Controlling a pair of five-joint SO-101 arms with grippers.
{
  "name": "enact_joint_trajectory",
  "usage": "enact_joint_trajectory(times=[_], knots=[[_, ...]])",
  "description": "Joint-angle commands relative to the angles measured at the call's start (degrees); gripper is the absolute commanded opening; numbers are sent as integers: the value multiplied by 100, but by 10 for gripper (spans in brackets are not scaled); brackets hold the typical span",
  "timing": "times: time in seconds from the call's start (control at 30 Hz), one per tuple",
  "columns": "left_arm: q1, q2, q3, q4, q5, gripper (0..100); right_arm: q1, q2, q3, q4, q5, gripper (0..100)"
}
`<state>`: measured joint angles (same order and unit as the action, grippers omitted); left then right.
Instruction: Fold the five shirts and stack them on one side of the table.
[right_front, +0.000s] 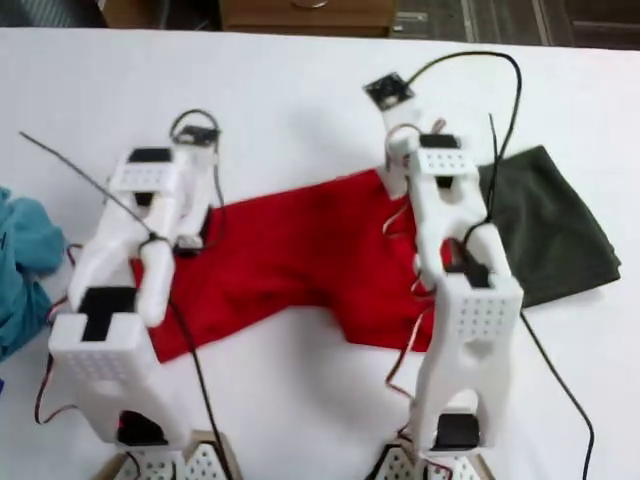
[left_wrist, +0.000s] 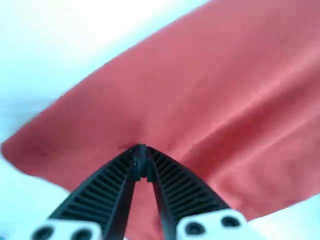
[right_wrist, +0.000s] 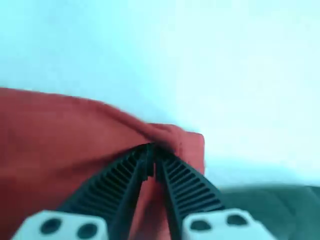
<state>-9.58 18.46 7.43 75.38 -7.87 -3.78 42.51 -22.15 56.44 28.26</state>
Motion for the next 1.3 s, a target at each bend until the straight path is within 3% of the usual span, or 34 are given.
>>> enact_joint_trajectory(times=[0.0,0.13,0.33,0.63,0.93,1.13,1.27], knots=[[-352,18,-40,-308,-334,31,303,497,-1310,505,62,20],[-598,668,-295,-510,-360,31,251,884,-2163,1174,62,20],[-677,1591,-1437,299,-88,31,-215,936,-3024,1930,62,21],[-571,923,-2167,1275,-167,21,-778,910,-4782,4303,53,21],[1178,-1407,576,1152,-1688,21,207,655,-5618,4479,53,20],[2066,-2470,2967,-53,-1811,21,1130,541,-5600,4470,62,20],[2347,-2541,3284,-668,-1811,21,1613,541,-5600,4470,62,20]])
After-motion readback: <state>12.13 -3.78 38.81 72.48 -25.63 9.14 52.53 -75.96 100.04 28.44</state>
